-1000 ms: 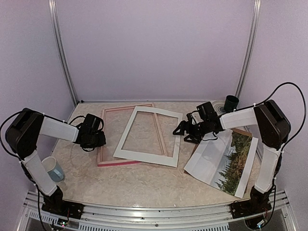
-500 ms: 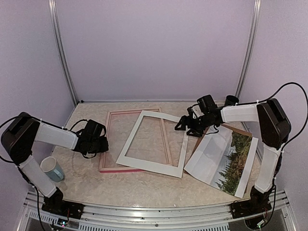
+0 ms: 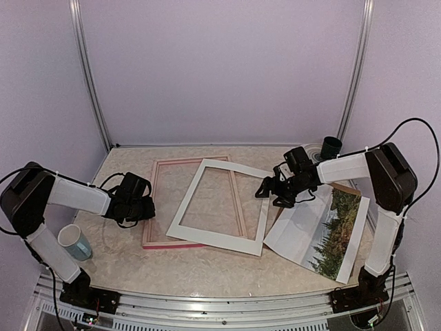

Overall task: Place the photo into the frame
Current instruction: Move the frame body to the center of the board, then place the mat board on the glass panel.

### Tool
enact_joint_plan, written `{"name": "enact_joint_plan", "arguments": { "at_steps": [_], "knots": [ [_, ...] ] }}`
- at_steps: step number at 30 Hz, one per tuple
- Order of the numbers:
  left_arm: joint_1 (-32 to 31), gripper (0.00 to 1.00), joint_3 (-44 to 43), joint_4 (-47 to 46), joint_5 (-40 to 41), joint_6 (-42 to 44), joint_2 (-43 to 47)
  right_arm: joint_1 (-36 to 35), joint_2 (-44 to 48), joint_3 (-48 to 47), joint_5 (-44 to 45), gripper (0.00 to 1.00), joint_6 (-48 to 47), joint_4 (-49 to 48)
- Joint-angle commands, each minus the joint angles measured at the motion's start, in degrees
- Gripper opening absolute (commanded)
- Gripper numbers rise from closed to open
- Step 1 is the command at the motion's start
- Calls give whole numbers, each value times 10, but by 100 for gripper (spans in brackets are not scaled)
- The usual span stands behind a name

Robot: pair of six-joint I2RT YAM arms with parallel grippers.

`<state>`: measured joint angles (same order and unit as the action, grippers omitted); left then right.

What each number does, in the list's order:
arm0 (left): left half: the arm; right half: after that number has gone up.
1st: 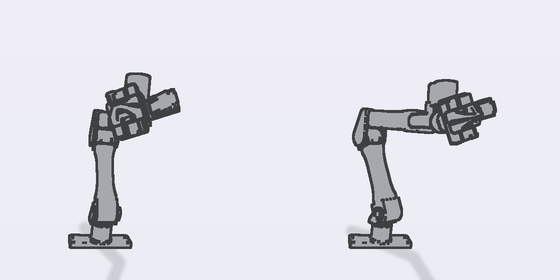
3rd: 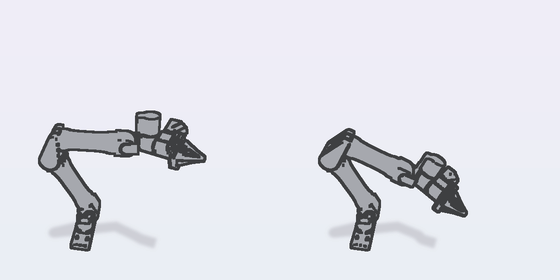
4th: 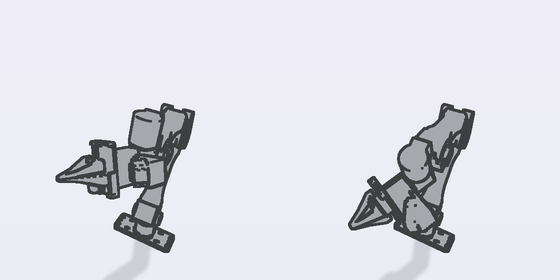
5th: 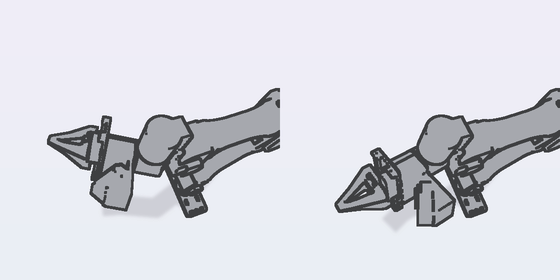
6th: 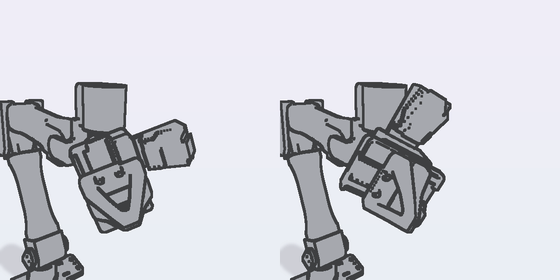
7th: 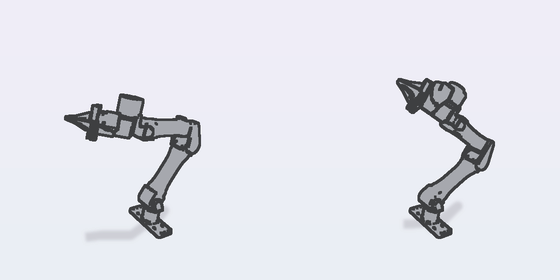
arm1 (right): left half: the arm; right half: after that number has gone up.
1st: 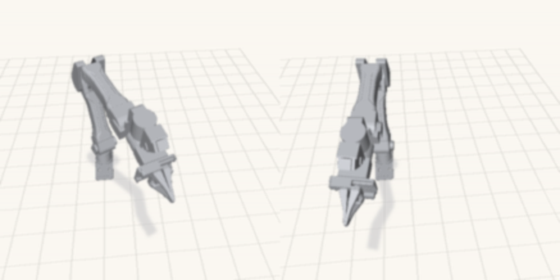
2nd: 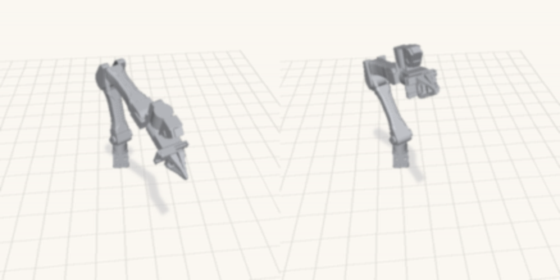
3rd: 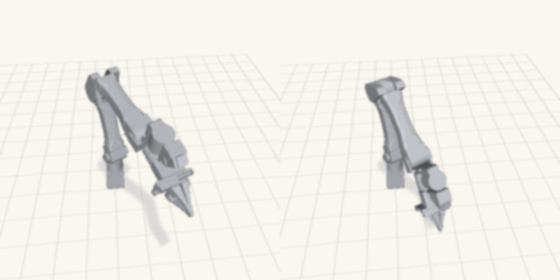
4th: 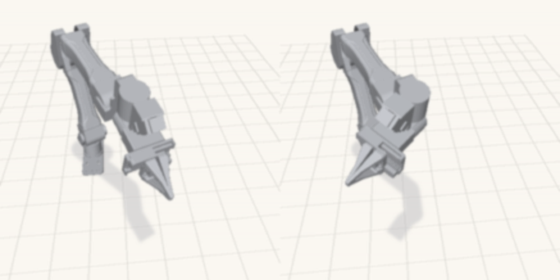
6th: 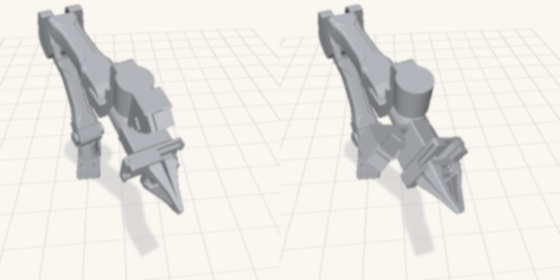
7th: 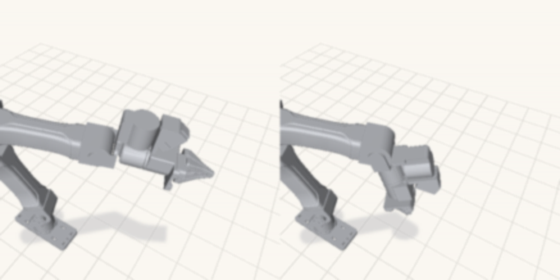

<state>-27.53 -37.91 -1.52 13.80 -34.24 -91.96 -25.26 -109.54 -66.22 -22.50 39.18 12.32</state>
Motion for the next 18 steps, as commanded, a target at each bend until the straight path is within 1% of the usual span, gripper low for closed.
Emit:
{"name": "enact_joint_plan", "arguments": {
  "at_steps": [1,10,18],
  "knots": [
    [-5,21,12,33,-18,-2,3,5,2,21,-2,89,30,-17],
    [-5,20,10,30,-20,1,7,5,-29,3,-28,89,41,-32],
    [-5,21,13,26,-22,3,13,5,-49,-37,-38,89,25,-27]
  ]
}}
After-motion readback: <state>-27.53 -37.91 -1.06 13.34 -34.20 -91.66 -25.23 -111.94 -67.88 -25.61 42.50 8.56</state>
